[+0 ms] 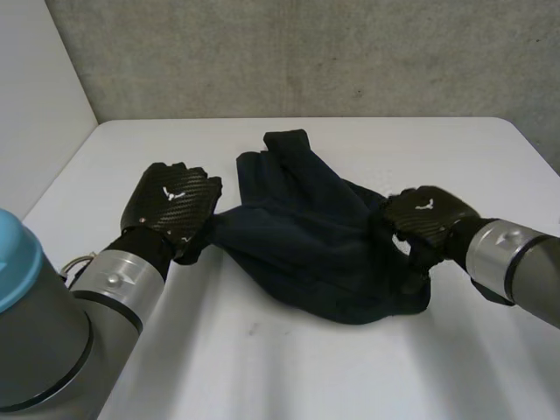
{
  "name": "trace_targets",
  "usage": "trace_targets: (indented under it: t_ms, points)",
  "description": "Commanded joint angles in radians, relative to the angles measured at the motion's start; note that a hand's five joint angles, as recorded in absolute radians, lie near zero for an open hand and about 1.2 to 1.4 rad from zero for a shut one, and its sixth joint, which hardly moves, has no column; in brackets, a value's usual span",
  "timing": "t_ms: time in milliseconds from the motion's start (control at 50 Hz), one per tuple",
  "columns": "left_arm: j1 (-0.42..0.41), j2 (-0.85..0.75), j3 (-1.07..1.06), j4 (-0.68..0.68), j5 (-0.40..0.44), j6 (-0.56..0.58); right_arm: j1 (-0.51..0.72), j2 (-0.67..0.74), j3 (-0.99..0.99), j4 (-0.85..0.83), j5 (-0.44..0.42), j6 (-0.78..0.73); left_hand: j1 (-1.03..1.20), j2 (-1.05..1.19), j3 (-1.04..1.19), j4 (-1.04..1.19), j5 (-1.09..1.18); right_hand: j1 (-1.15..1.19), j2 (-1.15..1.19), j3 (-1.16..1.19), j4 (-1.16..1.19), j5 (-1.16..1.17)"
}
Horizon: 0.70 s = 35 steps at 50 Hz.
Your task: Fold the shorts.
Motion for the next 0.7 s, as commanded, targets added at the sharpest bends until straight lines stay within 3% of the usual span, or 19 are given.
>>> trace_targets:
  t_ms: [20, 220, 380, 500, 700]
  points:
    - [0.005, 0.040, -0.006, 0.001, 0.000, -0.001, -0.021, -0.215, 0.283, -0.155, 0.016, 0.281, 0.247, 0.197, 0.202, 0.197, 0.222, 0.070, 0.012, 0.019, 0.020, 0.019]
    - [0.011, 0.037, 0.003, 0.006, 0.006, -0.001, -0.010, -0.268, 0.502, -0.251, 0.054, 0.312, 0.247, 0.197, 0.202, 0.197, 0.222, 0.120, 0.062, 0.069, 0.069, 0.069]
    - [0.012, 0.020, 0.000, 0.012, 0.006, -0.001, -0.007, -0.187, 0.528, -0.290, 0.054, 0.291, 0.247, 0.197, 0.202, 0.197, 0.222, 0.102, 0.045, 0.052, 0.052, 0.051]
    - [0.014, 0.015, -0.006, 0.015, 0.006, -0.001, -0.004, -0.078, 0.522, -0.411, 0.065, 0.288, 0.247, 0.197, 0.202, 0.197, 0.222, 0.076, 0.018, 0.025, 0.025, 0.025]
    - [0.015, 0.011, -0.006, 0.015, 0.005, -0.001, 0.105, 0.065, 0.450, -0.519, 0.205, 0.288, 0.247, 0.197, 0.202, 0.197, 0.222, 0.067, 0.009, 0.016, 0.017, 0.016]
